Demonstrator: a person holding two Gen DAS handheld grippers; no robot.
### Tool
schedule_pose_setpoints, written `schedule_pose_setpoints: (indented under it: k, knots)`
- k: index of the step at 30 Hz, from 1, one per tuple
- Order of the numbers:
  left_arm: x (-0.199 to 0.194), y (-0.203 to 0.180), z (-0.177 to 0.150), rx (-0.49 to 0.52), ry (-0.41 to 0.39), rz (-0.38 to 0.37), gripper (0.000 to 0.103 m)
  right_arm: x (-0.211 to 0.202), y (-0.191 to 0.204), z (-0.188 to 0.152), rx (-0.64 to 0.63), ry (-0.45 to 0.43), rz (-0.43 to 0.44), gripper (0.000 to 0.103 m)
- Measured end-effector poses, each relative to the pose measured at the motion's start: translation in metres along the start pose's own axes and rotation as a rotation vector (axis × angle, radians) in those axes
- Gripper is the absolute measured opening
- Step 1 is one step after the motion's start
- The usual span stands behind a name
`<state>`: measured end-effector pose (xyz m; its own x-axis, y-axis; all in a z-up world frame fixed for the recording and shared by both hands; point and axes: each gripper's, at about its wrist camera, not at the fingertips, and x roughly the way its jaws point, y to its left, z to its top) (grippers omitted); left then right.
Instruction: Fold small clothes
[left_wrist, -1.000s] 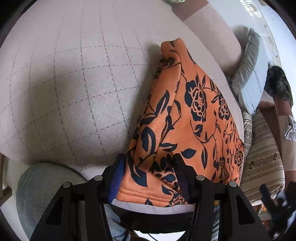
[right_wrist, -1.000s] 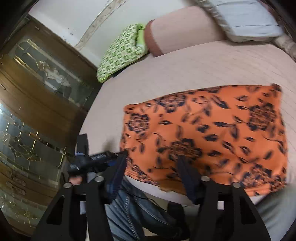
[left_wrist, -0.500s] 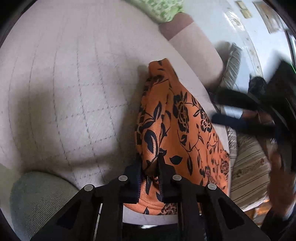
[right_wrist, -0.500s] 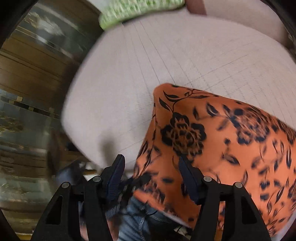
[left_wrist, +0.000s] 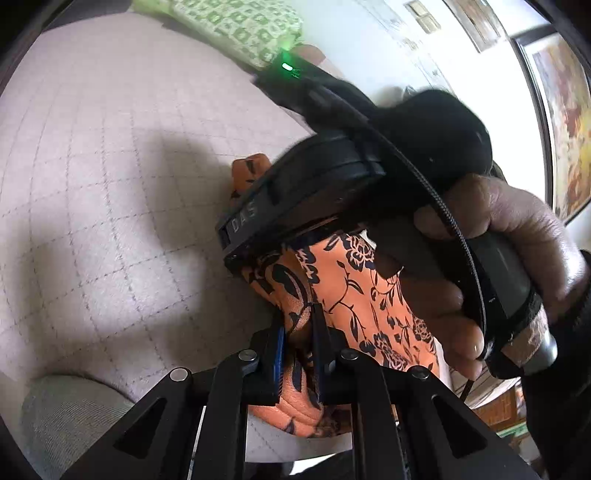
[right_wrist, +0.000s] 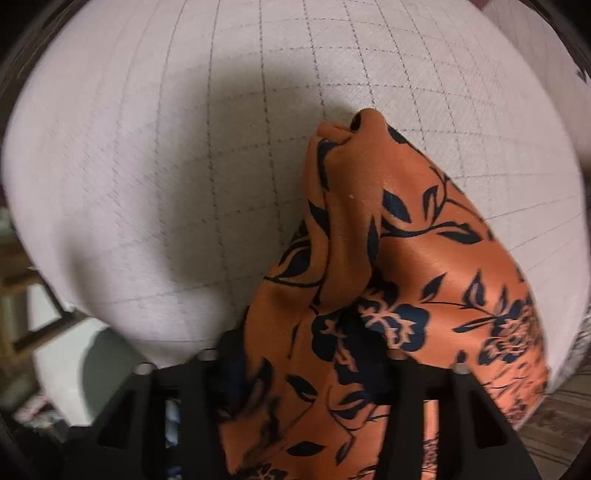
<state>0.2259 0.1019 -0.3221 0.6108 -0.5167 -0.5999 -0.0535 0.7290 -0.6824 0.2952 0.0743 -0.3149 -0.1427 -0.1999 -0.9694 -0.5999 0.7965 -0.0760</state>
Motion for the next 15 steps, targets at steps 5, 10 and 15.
schedule_pose_setpoints:
  k: [5, 10, 15]
  knots:
    - [-0.013, -0.020, -0.002, 0.049, -0.004, 0.027, 0.010, -0.033, -0.021, -0.027, 0.032, -0.125, 0.100, 0.019]
    - [-0.029, -0.083, -0.007, 0.130, -0.013, 0.014, 0.010, -0.080, -0.078, -0.090, 0.098, -0.349, 0.315, 0.019]
    - [-0.033, -0.168, -0.018, 0.288, 0.010, -0.002, 0.010, -0.115, -0.157, -0.170, 0.235, -0.584, 0.534, 0.018]
